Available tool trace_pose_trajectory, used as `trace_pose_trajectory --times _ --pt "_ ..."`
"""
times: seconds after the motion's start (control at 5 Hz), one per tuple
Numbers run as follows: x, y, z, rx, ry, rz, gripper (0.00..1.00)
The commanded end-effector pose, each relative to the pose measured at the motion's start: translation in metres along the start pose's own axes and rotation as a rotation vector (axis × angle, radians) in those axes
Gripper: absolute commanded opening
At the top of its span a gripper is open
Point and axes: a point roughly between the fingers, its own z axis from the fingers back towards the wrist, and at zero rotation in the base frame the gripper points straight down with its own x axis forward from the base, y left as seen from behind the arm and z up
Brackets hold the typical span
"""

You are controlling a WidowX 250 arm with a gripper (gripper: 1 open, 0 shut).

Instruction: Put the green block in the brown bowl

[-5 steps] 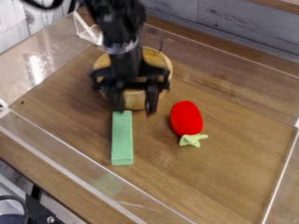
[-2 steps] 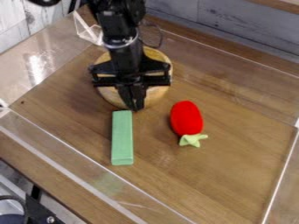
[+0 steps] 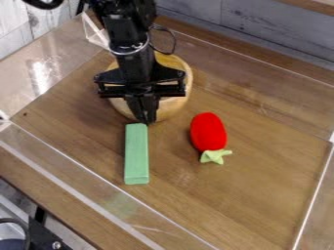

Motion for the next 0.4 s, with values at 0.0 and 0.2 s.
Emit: trace_pose_trajectory --times 0.0,0.2 --pt "0.011 -0.0003 0.0153 -0.011 -0.061 0.001 0.0" --pt "0.0149 -0.0003 0.0209 -0.013 -0.07 -0.001 0.0"
